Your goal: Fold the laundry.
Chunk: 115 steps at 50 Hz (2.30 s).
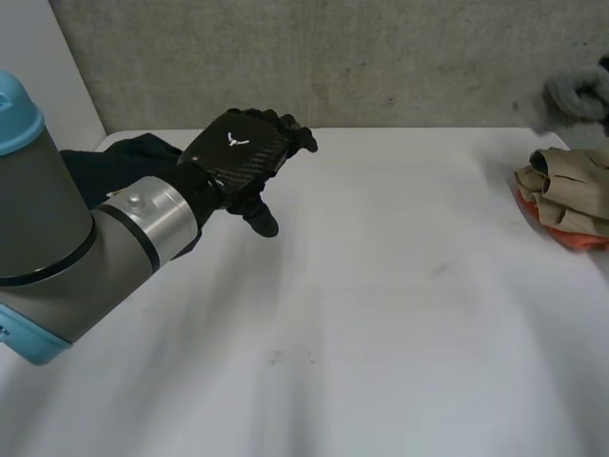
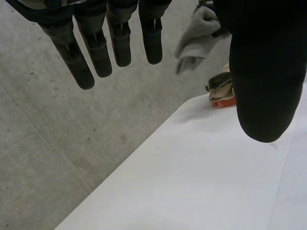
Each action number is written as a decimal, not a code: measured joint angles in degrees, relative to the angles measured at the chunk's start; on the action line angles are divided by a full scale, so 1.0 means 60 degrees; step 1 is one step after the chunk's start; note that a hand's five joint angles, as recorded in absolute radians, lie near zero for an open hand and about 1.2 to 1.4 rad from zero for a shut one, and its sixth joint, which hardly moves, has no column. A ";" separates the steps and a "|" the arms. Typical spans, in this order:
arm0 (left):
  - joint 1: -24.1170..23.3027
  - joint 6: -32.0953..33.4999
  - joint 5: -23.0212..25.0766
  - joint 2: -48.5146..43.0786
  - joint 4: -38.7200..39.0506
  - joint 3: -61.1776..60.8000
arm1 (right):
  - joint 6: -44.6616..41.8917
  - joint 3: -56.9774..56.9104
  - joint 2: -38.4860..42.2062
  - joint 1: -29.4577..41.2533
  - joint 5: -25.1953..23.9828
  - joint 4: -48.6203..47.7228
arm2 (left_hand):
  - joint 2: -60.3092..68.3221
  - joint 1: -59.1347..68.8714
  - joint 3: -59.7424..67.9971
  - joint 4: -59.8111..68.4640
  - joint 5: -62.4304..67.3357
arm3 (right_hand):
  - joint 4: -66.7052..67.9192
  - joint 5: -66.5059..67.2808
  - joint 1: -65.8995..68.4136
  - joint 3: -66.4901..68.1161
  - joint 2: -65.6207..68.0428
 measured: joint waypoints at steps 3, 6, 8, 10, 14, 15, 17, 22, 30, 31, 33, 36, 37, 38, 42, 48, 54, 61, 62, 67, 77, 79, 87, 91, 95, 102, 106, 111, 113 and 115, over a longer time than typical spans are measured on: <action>-0.0008 -0.0002 -0.0008 -0.0041 0.0006 -0.0022 | -0.0023 -0.0034 0.0523 -0.0418 -0.0326 -0.0199 | 0.0000 0.0000 0.0000 0.0000 0.0001 | 0.0000 0.0000 0.0000 0.0000 0.0000; -0.0014 -0.0002 -0.0059 -0.0097 0.0011 -0.0040 | -0.0051 -0.0014 0.1019 -0.0780 -0.0595 -0.0350 | 0.0000 0.0000 0.0000 0.0000 0.0000 | 0.0000 0.0000 0.0000 0.0000 0.0000; -0.0014 -0.0002 -0.0070 -0.0106 0.0012 -0.0043 | -0.0054 -0.0009 0.1061 -0.0808 -0.0616 -0.0360 | 0.0000 0.0000 0.0000 0.0000 0.0001 | 0.0000 0.0000 0.0000 0.0000 0.0000; -0.0016 -0.0003 -0.0168 -0.0176 0.0014 -0.0077 | -0.0074 0.0048 0.1455 -0.1088 -0.0809 -0.0447 | 0.0000 0.0000 0.0000 0.0000 0.0000 | 0.0000 0.0000 0.0000 0.0000 0.0000; -0.0017 -0.0003 -0.0252 -0.0221 0.0019 -0.0117 | -0.0091 0.0150 0.1700 -0.1346 -0.0981 -0.0514 | 0.0000 0.0000 0.0000 0.0000 0.0001 | 0.0000 0.0210 0.0000 0.0000 0.0001; -0.0018 -0.0003 -0.0262 -0.0225 0.0020 -0.0123 | -0.0095 0.0183 0.1729 -0.1393 -0.1029 -0.0527 | 0.0000 0.0000 0.0000 0.0000 0.0001 | 0.0000 0.0210 0.0000 0.0000 0.0001; -0.0018 -0.0002 -0.0285 -0.0231 0.0023 -0.0136 | -0.0110 0.0273 0.1771 -0.1484 -0.1145 -0.0556 | 0.0000 0.0000 0.0000 0.0000 -0.0001 | -0.0404 0.0196 -0.0022 -0.0196 -0.0404; -0.0022 -0.0003 -0.0307 -0.0227 0.0027 -0.0144 | -0.0216 0.0566 0.1654 -0.1597 -0.1304 -0.0605 | 0.0000 0.0000 0.0000 0.0000 0.0000 | -0.4891 -0.3617 -0.3104 -0.4487 -0.4939; -0.0184 -0.0011 -0.0303 -0.0118 0.0015 -0.0145 | -0.0350 0.1673 0.0134 -0.1719 -0.1279 -0.0470 | -0.0120 -0.0165 -0.0130 -0.0112 -0.0127 | -0.8792 -0.7671 -0.6347 -0.8576 -0.8834; -0.0228 -0.0010 -0.0301 -0.0089 0.0015 -0.0146 | -0.0349 0.1880 -0.0150 -0.1770 -0.1271 -0.0430 | -0.0172 -0.0263 -0.0191 -0.0173 -0.0171 | -0.8792 -0.7671 -0.6347 -0.8576 -0.8834; -0.0291 -0.0010 -0.0302 -0.0029 0.0014 -0.0149 | -0.0345 0.2198 -0.0603 -0.1873 -0.1266 -0.0328 | -0.0175 -0.0263 -0.0190 -0.0173 -0.0171 | -0.8792 -0.7706 -0.6352 -0.8589 -0.8855; -0.0418 -0.0011 -0.0300 0.0168 0.0013 -0.0164 | -0.0334 0.2849 -0.1529 -0.2164 -0.1257 0.0060 | -0.0175 -0.0263 -0.0191 -0.0173 -0.0172 | -0.8792 -0.7706 -0.6352 -0.8589 -0.8855; -0.0418 -0.0011 -0.0300 0.0168 0.0013 -0.0164 | -0.0334 0.2849 -0.1529 -0.2164 -0.1257 0.0060 | -0.0175 -0.0263 -0.0191 -0.0173 -0.0172 | -0.8792 -0.7706 -0.6352 -0.8589 -0.8855; -0.0465 -0.0014 -0.0300 0.0279 0.0013 -0.0185 | -0.0337 0.3106 -0.1928 -0.2355 -0.1254 0.0363 | -0.0175 -0.0263 -0.0191 -0.0173 -0.0172 | -0.8792 -0.7706 -0.6352 -0.8589 -0.8855; -0.0538 -0.0017 -0.0300 0.0461 0.0020 -0.0257 | -0.0404 0.3487 -0.2760 -0.3169 -0.1249 0.1697 | -0.0235 -0.0263 -0.0254 -0.0220 -0.0230 | -0.8792 -0.7706 -0.6352 -0.8589 -0.8855; -0.0571 -0.0017 -0.0301 0.0606 0.0026 -0.0371 | -0.1028 0.3244 -0.3058 -0.4180 -0.0969 0.3525 | -0.0282 -0.0263 -0.0276 -0.0270 -0.0250 | -0.8792 -0.7706 -0.6352 -0.8589 -0.8855; -0.0546 -0.0026 -0.0313 0.0744 0.0038 -0.0452 | -0.2867 0.2269 -0.3177 -0.4771 0.1310 0.4868 | -0.0282 -0.0263 -0.0276 -0.0271 -0.0249 | -0.8792 -0.7706 -0.6352 -0.8589 -0.8855; -0.0377 -0.0215 -0.0717 0.1078 0.0256 -0.0423 | -0.3613 0.1667 -0.3700 -0.3623 0.4048 0.3723 | -0.0377 -0.0295 -0.0365 -0.0362 -0.0414 | -0.8792 -0.7706 -0.6352 -0.8589 -0.8855; -0.0285 -0.0284 -0.0948 0.1164 0.0379 -0.0414 | -0.3449 0.1797 -0.3891 -0.3252 0.4150 0.3304 | -0.0439 -0.0458 -0.0468 -0.0416 -0.0463 | -0.8792 -0.7706 -0.6352 -0.8589 -0.8856; 0.0381 -0.0507 -0.2330 0.1528 0.1159 -0.0362 | -0.1839 0.3490 -0.5481 -0.1230 0.3321 0.0896 | -0.0863 -0.1028 -0.0877 -0.0847 -0.0813 | -0.8792 -0.7706 -0.6352 -0.8589 -0.8856; 0.3311 -0.0030 -0.3342 0.0794 0.1941 -0.0213 | 0.0683 0.7851 -0.7918 0.2604 0.0289 -0.1416 | -0.0902 -0.1029 -0.0877 -0.0872 -0.0813 | -0.8794 -0.7706 -0.6353 -0.8614 -0.8856; 0.3828 0.0237 -0.3202 0.0341 0.1912 -0.0156 | 0.0674 0.8322 -0.7956 0.3183 0.0071 -0.1311 | -0.0902 -0.1029 -0.0877 -0.0872 -0.0813 | -0.8794 -0.7706 -0.6353 -0.8614 -0.8856; 0.5478 0.2357 -0.1751 -0.2556 0.1803 0.0462 | -0.0684 0.9314 -0.7006 0.4609 -0.0060 0.0872 | -0.0978 -0.1029 -0.0879 -0.0935 -0.0874 | -0.8794 -0.7707 -0.6353 -0.8614 -0.8856; 0.5756 0.3192 -0.0814 -0.3835 0.1828 0.0939 | -0.1759 0.9287 -0.6198 0.4721 0.0271 0.2057 | -0.0978 -0.1029 -0.0879 -0.0935 -0.0874 | -0.8794 -0.7707 -0.6353 -0.8614 -0.8856; 0.5882 0.3403 -0.0136 -0.4844 0.1915 0.1530 | -0.2825 0.9306 -0.5525 0.4700 0.0824 0.2769 | -0.0978 -0.1029 -0.0879 -0.0935 -0.0874 | -0.8794 -0.7706 -0.6353 -0.8614 -0.8856; 0.5823 0.2960 0.0091 -0.5827 0.2662 0.2381 | -0.3713 0.9508 -0.5045 0.4658 0.1369 0.2985 | -0.0956 -0.1025 -0.0874 -0.0915 -0.0842 | -0.8794 -0.7707 -0.6353 -0.8614 -0.8856; 0.5752 0.2714 0.0027 -0.6037 0.3472 0.2561 | -0.3776 0.9564 -0.4948 0.4623 0.1429 0.2939 | -0.0477 -0.0760 -0.0578 -0.0475 -0.0283 | -0.8794 -0.7707 -0.6353 -0.8614 -0.8856; 0.5546 0.2438 -0.0094 -0.5956 0.4426 0.2372 | -0.3710 0.9575 -0.4925 0.4588 0.1397 0.2899 | 0.0630 0.0468 0.0558 0.0698 0.0775 | -0.8794 -0.7707 -0.6353 -0.8614 -0.8856; 0.5428 0.2348 -0.0132 -0.5781 0.4643 0.2141 | -0.3691 0.9572 -0.4920 0.4580 0.1380 0.2892 | 0.0696 0.0519 0.0624 0.0761 0.0827 | -0.8794 -0.7706 -0.6353 -0.8614 -0.8856; 0.5322 0.2277 -0.0153 -0.5542 0.4773 0.1881 | -0.3677 0.9566 -0.4909 0.4575 0.1362 0.2887 | 0.0903 0.0716 0.0847 0.0995 0.1012 | -0.8794 -0.7707 -0.6353 -0.8614 -0.8856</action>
